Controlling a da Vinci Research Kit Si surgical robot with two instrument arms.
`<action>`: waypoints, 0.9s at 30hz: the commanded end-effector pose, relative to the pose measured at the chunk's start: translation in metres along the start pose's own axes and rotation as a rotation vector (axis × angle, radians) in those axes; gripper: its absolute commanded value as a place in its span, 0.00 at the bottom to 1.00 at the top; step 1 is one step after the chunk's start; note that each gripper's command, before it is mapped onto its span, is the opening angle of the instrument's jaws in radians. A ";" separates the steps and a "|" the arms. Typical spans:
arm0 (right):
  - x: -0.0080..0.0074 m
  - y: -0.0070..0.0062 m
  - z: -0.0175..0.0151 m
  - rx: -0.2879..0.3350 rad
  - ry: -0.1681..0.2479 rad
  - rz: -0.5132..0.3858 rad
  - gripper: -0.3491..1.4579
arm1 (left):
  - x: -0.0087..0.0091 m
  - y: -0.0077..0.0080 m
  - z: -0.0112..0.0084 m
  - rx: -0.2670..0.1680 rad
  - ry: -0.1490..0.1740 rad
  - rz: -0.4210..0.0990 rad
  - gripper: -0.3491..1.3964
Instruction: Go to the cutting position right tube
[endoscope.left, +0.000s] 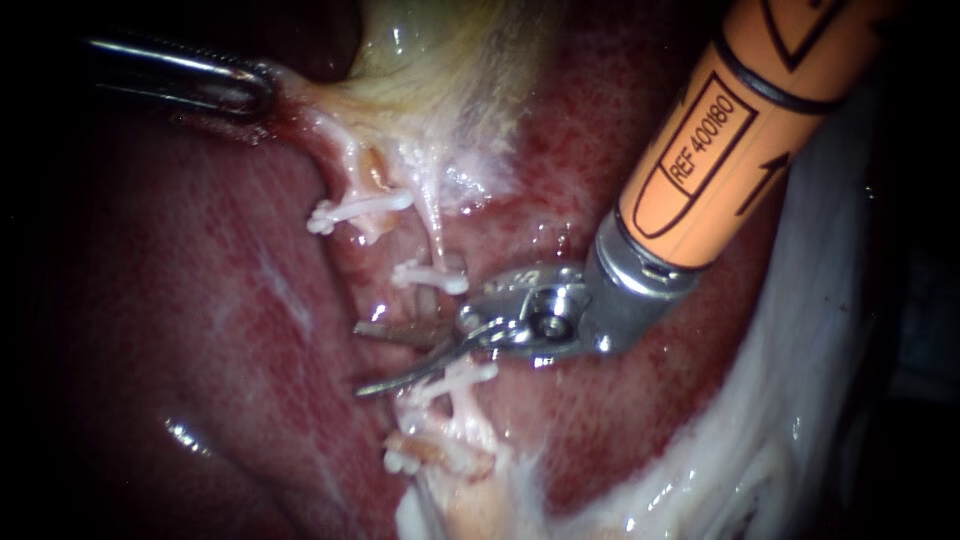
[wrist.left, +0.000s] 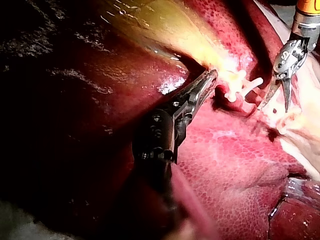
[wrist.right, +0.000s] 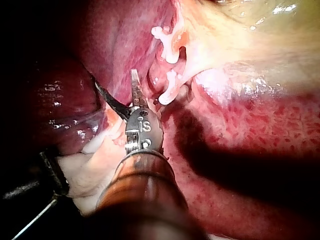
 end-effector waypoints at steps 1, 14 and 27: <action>0.0001 -0.0001 -0.0001 0.001 0.000 0.000 0.79 | 0.0000 0.0000 0.0000 0.000 0.000 0.000 0.00; 0.0003 -0.0024 -0.0071 0.040 -0.010 0.008 0.93 | 0.0000 0.0000 -0.0004 -0.002 -0.001 0.000 0.00; -0.0043 0.0015 -0.0089 0.001 -0.100 0.041 0.95 | 0.0001 0.0000 -0.0005 -0.003 -0.001 -0.001 0.00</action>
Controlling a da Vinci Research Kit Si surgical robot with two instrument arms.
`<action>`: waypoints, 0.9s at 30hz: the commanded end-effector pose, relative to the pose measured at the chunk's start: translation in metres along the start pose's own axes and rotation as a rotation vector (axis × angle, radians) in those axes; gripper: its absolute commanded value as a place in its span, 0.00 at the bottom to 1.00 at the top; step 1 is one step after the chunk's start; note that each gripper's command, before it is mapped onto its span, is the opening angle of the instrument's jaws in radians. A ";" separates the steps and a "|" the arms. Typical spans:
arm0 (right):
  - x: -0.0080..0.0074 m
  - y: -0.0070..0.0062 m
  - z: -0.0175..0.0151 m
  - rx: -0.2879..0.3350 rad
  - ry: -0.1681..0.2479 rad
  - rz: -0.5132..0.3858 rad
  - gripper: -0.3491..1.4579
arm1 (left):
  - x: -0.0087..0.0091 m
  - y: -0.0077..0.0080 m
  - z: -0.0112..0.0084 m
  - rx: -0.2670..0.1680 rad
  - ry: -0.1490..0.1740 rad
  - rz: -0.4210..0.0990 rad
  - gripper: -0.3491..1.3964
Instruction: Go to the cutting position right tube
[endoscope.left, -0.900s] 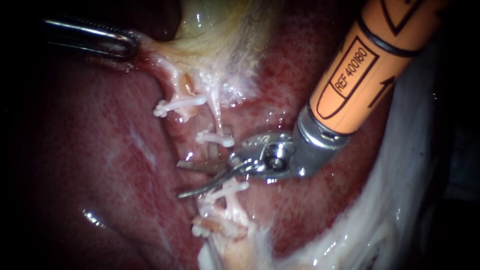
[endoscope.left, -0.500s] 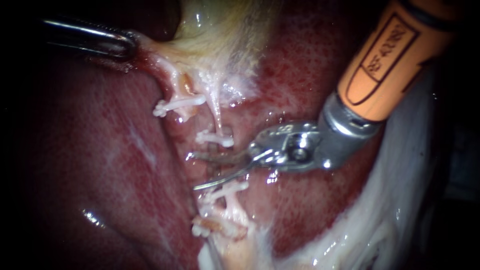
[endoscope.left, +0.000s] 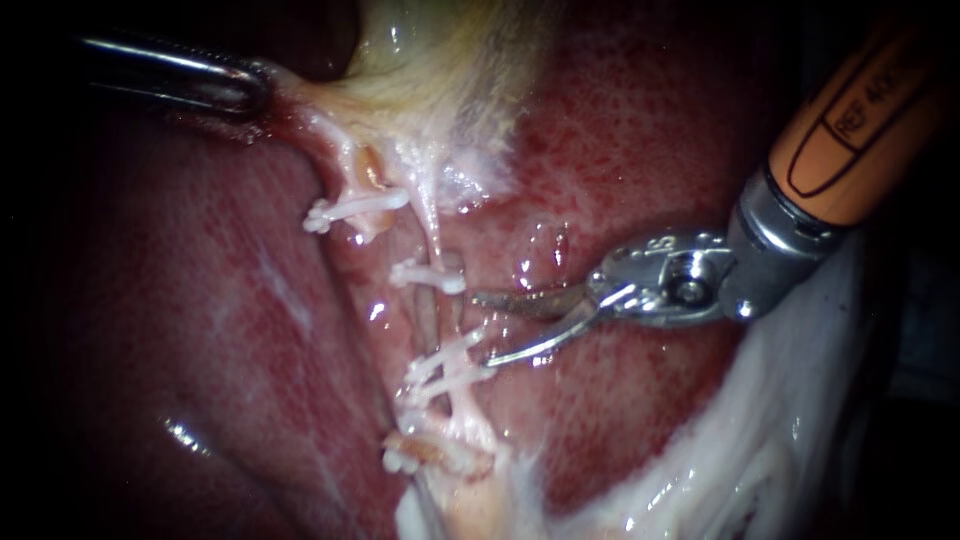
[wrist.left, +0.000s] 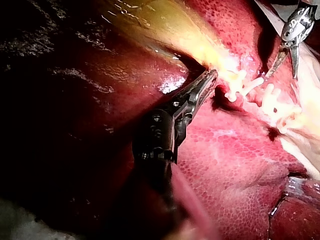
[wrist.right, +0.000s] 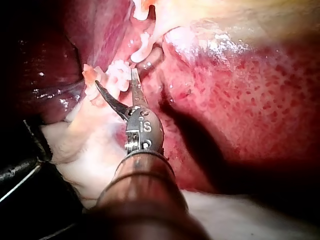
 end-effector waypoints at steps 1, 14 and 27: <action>-0.0004 0.0006 0.0003 -0.001 -0.005 0.015 0.95 | 0.0000 0.0000 0.0000 0.000 0.000 -0.001 0.00; -0.0006 0.0043 0.0031 0.031 -0.050 0.111 0.95 | 0.0000 0.0000 0.0000 0.000 0.000 -0.001 0.00; -0.0004 0.0045 0.0055 0.154 0.008 0.127 0.95 | 0.0000 0.0000 0.0000 0.001 0.000 -0.001 0.00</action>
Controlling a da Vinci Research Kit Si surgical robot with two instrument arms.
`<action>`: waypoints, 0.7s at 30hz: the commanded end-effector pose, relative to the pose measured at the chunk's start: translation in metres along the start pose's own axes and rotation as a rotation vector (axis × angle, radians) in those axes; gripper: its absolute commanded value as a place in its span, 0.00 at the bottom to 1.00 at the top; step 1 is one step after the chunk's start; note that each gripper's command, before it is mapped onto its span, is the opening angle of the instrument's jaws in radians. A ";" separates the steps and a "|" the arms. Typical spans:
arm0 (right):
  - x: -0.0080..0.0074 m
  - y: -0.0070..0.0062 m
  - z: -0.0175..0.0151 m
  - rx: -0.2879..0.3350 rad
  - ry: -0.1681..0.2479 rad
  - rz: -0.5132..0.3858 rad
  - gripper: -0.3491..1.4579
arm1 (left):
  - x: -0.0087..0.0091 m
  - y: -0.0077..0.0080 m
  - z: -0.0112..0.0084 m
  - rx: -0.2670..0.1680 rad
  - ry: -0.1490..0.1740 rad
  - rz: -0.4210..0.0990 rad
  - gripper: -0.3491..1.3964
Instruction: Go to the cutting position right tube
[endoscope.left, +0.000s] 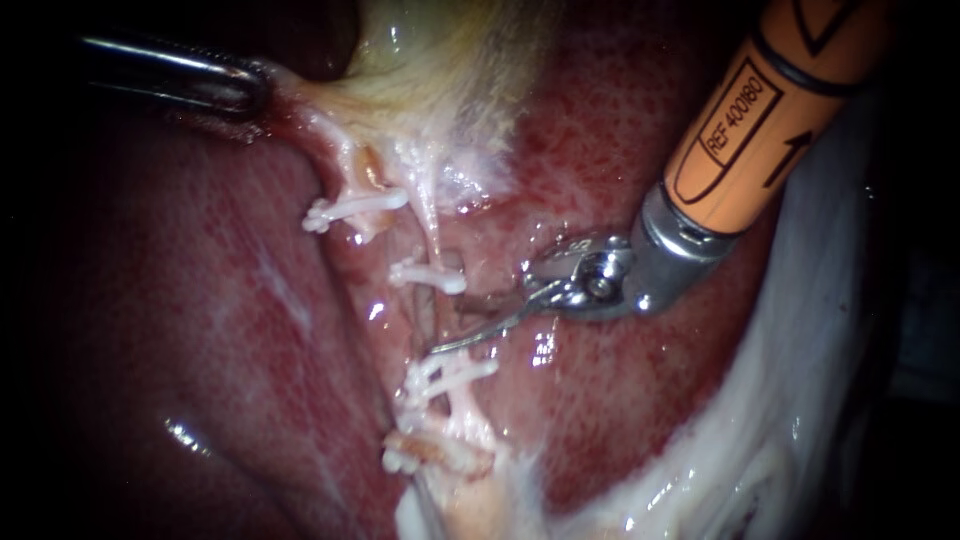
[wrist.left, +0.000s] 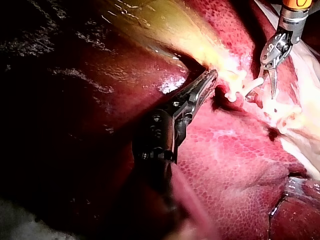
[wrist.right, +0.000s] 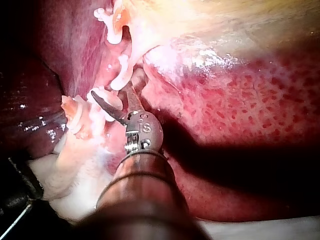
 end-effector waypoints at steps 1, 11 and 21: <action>0.0002 -0.0001 0.0000 0.015 0.017 -0.002 0.95 | 0.0000 0.0000 0.0000 0.000 0.000 0.000 0.00; 0.0014 -0.0002 0.0014 0.131 0.104 0.004 0.95 | 0.0000 0.0000 0.0000 0.000 0.000 0.000 0.00; 0.0027 0.0004 0.0029 0.188 0.167 0.017 0.95 | 0.0001 0.0000 0.0002 0.001 0.000 0.000 0.00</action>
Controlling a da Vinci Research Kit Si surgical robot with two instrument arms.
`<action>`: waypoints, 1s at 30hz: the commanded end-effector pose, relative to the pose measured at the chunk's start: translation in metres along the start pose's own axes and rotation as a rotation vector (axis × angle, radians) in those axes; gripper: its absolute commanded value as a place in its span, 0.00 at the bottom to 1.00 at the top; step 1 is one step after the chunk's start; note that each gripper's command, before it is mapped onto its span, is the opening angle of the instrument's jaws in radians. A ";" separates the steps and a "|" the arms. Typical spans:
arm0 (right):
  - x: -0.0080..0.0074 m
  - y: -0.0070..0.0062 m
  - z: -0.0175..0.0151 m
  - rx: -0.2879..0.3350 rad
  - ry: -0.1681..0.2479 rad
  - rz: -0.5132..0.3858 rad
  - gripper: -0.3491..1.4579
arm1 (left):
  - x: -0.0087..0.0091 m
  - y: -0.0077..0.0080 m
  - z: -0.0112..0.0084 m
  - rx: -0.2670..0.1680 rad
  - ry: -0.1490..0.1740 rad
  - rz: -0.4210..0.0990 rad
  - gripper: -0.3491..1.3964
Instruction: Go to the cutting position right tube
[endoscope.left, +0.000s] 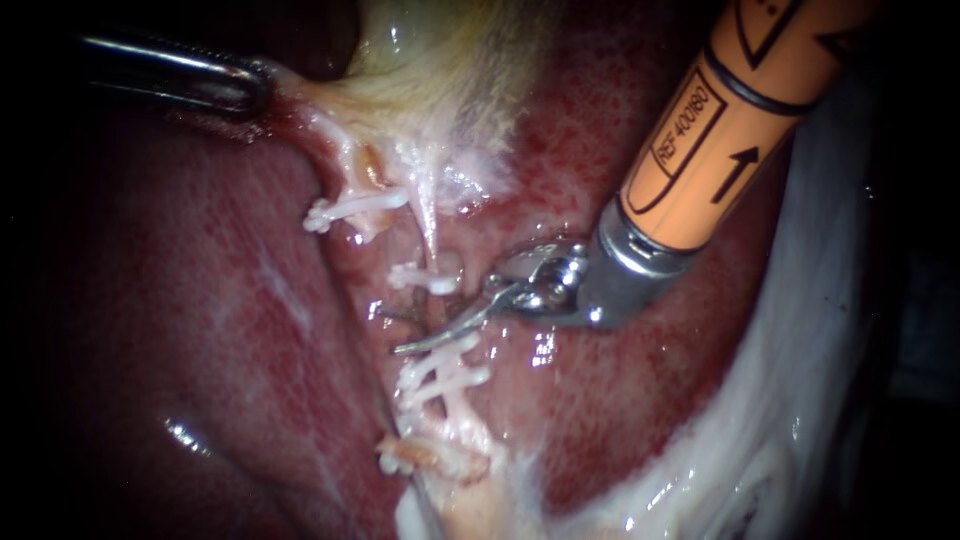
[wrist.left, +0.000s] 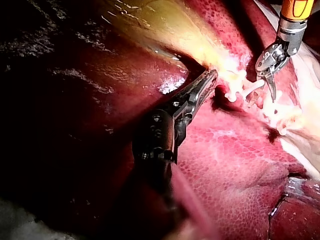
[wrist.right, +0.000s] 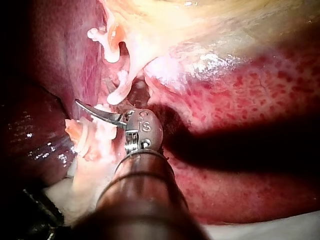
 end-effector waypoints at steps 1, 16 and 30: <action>0.0001 0.0001 0.0002 0.005 0.005 -0.001 0.95 | 0.0000 0.0000 0.0000 0.001 0.000 0.000 0.00; -0.0004 0.0014 0.0028 0.044 0.048 -0.062 0.93 | 0.0000 0.0000 0.0002 0.002 0.000 -0.001 0.00; 0.0019 -0.0029 0.0028 0.097 0.069 -0.093 0.92 | 0.0000 0.0000 0.0000 0.001 0.000 0.000 0.00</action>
